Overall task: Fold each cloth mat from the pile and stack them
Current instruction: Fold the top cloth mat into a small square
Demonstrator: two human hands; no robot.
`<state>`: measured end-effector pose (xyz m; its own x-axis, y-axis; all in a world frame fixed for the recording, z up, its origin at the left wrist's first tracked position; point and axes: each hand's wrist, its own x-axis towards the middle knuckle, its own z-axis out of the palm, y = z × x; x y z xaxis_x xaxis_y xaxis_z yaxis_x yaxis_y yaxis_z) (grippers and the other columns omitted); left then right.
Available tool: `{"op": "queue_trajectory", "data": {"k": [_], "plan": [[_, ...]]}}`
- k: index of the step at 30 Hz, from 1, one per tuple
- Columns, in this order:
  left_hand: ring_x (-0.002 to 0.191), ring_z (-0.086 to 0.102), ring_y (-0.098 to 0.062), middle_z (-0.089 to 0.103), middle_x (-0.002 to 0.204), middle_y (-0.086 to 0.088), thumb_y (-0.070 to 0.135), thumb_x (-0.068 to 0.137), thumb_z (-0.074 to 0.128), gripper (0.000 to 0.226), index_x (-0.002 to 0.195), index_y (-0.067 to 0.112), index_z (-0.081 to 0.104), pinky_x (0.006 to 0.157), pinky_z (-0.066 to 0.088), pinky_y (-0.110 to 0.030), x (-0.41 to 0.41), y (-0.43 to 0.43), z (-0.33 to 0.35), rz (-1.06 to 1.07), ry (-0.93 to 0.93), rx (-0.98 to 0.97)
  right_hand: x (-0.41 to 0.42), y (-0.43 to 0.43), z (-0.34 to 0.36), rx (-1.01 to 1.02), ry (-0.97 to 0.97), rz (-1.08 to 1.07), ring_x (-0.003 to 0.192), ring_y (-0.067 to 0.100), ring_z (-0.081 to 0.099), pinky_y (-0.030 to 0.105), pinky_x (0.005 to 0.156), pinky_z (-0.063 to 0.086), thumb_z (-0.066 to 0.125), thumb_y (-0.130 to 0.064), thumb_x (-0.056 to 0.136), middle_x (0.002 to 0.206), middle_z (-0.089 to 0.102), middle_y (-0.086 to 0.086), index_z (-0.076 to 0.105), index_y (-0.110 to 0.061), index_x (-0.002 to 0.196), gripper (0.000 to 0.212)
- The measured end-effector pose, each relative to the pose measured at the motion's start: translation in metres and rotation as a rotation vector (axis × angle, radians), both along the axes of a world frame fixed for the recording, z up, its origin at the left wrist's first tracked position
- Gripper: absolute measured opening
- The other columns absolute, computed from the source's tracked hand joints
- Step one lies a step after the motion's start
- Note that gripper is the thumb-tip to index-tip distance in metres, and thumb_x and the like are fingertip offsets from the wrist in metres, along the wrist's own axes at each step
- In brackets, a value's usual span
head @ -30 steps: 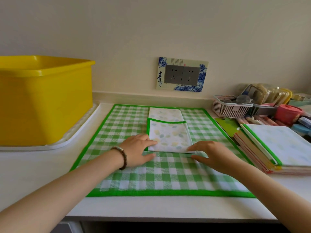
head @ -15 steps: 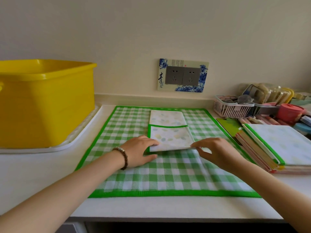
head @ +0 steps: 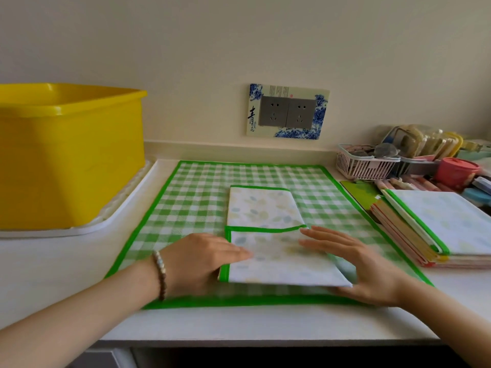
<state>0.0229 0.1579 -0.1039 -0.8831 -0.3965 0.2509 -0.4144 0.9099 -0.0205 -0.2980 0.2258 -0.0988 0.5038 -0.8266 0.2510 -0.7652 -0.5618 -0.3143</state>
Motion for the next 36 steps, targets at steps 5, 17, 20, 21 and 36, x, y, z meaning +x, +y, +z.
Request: {"op": "queue_trajectory", "data": {"k": [5,17,20,21,36], "plan": [[0.117,0.057,-0.017,0.063,0.120,0.007,0.030,0.078,0.041,0.052,0.128,0.029,0.054,0.100,0.046,-0.036,-0.002,0.007,-0.003,-0.038,-0.020,-0.032,0.004,-0.012,-0.008,0.091,0.069,0.021,0.140,-0.009,0.015,0.017,0.114,0.015,0.046,-0.073,0.079,0.148,0.025,-0.030,0.032,-0.051,0.138,0.065],[0.099,0.053,0.012,0.061,0.112,0.009,0.011,0.092,0.053,0.030,0.111,0.031,0.063,0.084,0.036,-0.003,-0.014,-0.015,0.006,0.342,0.127,0.312,0.006,-0.037,-0.009,0.021,-0.143,-0.235,0.092,-0.014,0.058,0.004,0.078,0.043,0.063,-0.032,0.081,0.096,0.063,-0.035,0.065,-0.052,0.097,0.026],[0.069,0.058,0.010,0.063,0.077,0.016,0.034,0.087,0.063,0.009,0.079,0.031,0.066,0.070,0.048,-0.010,-0.020,-0.023,0.005,0.463,0.377,0.460,0.014,-0.050,-0.011,0.051,-0.365,-0.360,0.057,-0.002,0.056,0.012,0.051,0.040,0.067,-0.029,0.084,0.057,0.063,-0.019,0.061,-0.036,0.056,0.030],[0.071,0.060,0.005,0.066,0.078,0.013,0.038,0.085,0.064,0.014,0.083,0.025,0.069,0.071,0.051,-0.015,-0.021,-0.028,0.002,0.507,0.419,0.476,0.017,-0.054,-0.010,0.082,-0.413,-0.383,0.050,-0.002,0.052,0.012,0.047,0.038,0.065,-0.030,0.085,0.051,0.062,-0.017,0.060,-0.033,0.053,0.032],[0.065,0.053,-0.008,0.057,0.071,0.006,0.040,0.080,0.070,0.029,0.085,0.018,0.052,0.058,0.042,-0.019,-0.037,-0.058,0.000,0.781,0.407,0.505,0.030,-0.084,0.002,0.290,-0.434,-0.703,0.062,0.010,0.062,0.020,0.049,0.041,0.076,-0.044,0.071,0.077,0.069,-0.003,0.062,-0.015,0.097,0.041]]}}
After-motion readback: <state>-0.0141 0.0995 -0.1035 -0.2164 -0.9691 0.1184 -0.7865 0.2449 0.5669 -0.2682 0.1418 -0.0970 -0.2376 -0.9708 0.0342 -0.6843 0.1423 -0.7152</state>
